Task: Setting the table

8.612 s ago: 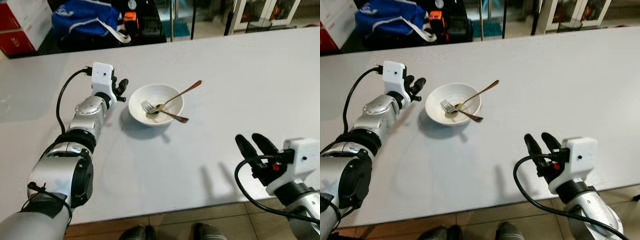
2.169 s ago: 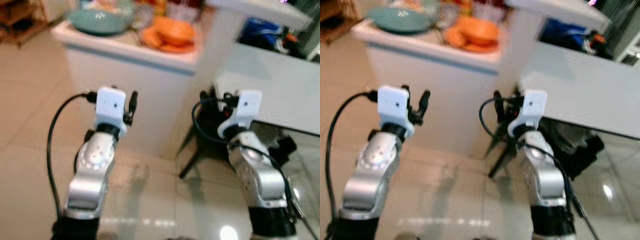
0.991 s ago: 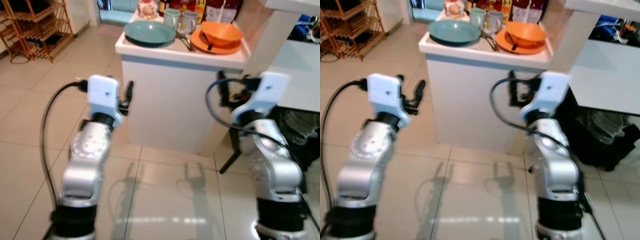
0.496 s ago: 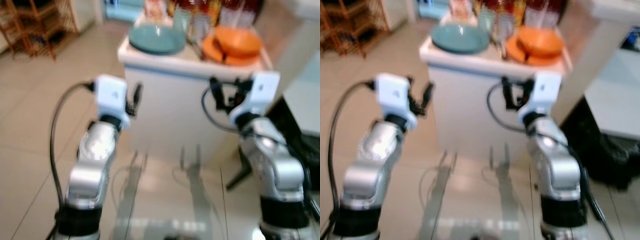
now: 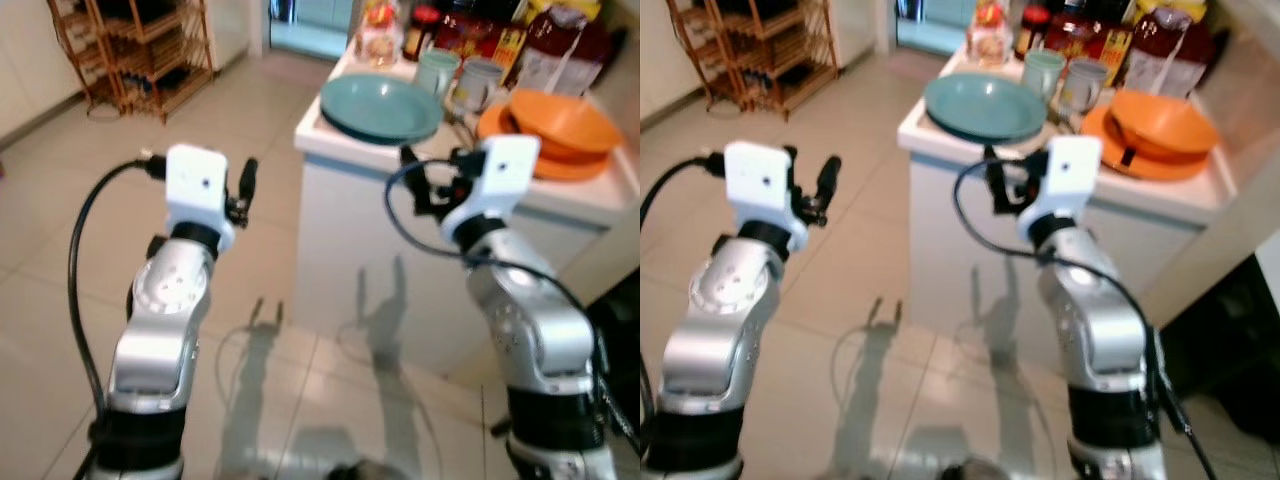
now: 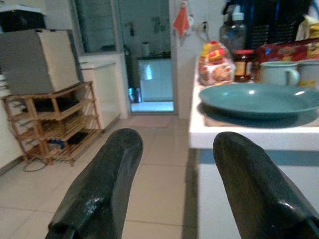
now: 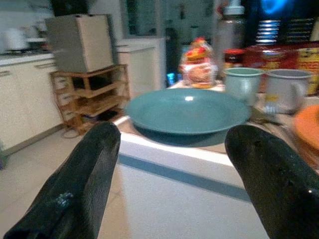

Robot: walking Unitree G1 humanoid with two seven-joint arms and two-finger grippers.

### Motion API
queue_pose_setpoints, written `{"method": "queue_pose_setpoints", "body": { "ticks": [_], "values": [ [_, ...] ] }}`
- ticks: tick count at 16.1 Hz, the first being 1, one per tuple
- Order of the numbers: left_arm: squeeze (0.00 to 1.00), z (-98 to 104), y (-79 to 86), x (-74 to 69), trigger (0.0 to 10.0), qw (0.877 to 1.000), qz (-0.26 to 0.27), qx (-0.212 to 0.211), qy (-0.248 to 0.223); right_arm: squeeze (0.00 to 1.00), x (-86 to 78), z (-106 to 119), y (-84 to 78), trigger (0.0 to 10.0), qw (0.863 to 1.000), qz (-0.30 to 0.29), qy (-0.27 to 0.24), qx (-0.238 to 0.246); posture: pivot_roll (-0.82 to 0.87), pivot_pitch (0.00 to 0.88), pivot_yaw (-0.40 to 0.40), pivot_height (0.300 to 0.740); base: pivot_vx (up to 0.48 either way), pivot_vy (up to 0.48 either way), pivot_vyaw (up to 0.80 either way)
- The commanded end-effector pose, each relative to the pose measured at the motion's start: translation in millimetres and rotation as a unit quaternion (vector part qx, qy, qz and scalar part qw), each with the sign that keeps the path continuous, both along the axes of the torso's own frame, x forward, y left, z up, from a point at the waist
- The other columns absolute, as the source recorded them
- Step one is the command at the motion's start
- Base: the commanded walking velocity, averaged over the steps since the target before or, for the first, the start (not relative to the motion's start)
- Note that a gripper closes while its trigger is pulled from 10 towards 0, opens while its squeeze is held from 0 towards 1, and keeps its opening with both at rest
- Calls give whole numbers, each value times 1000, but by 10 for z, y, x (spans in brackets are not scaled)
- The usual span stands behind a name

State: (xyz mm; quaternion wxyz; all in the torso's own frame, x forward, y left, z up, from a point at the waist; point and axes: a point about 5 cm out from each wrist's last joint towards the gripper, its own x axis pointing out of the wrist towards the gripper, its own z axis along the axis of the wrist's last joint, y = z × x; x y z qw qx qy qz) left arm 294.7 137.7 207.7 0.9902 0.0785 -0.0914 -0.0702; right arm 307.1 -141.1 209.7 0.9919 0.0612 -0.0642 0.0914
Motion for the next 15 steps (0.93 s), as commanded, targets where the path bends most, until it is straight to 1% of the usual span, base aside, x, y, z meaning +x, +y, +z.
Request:
{"method": "queue_pose_setpoints", "body": {
  "ticks": [1, 6, 7, 10, 14, 15],
  "values": [
    [0, 21, -36, 3, 10000, 1000, -8, 7, -1, 0, 4, 17, -23, 10000, 1000, -4, 1, 2, 75, 68, -90, 740, 446, 0, 0],
    [0, 9, -83, 10, 10000, 1000, -19, 9, 3, 0, -22, -20, -65, 10000, 1000, -15, 10, -2, 66, 80, -75, 740, 444, 0, 0],
    [0, 11, -92, 12, 10000, 1000, -21, 8, 3, 0, -20, -42, -95, 10000, 1000, -23, 21, 3, 66, 80, -75, 740, 442, 0, 0],
    [0, 8, -91, 8, 10000, 1000, -23, 9, 5, 0, -33, -36, -139, 10000, 999, -30, 26, 14, 61, 89, -70, 740, 444, 0, -796],
    [0, 5, -89, 6, 10000, 1000, -22, 8, 6, 0, -41, -30, -151, 10000, 999, -32, 29, 11, 58, 90, -72, 740, 442, 0, -794],
    [0, 3, -86, 10, 10000, 1000, -21, 9, 6, 0, -40, -28, -158, 10000, 999, -35, 30, 5, 57, 91, -74, 740, 435, 0, 0]
  ]
}}
